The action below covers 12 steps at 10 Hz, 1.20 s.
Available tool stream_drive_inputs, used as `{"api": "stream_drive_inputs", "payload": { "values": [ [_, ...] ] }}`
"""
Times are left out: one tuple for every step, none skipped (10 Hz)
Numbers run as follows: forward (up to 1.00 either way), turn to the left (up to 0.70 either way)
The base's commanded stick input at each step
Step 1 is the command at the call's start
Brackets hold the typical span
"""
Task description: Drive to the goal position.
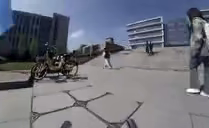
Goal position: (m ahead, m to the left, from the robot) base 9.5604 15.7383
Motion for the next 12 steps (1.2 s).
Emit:
{"api": "stream_drive_inputs", "payload": {
  "values": [
    [1.0,0.02],
    [1.0,0.02],
    [1.0,0.02],
    [0.3,0.04],
    [0.0,0.05],
    [0.0,0.05],
    [0.0,0.05],
    [0.0,0.05],
    [0.0,0.05],
    [0.0,0.05],
    [0.0,0.01],
    [0.0,-0.07]
  ]
}}
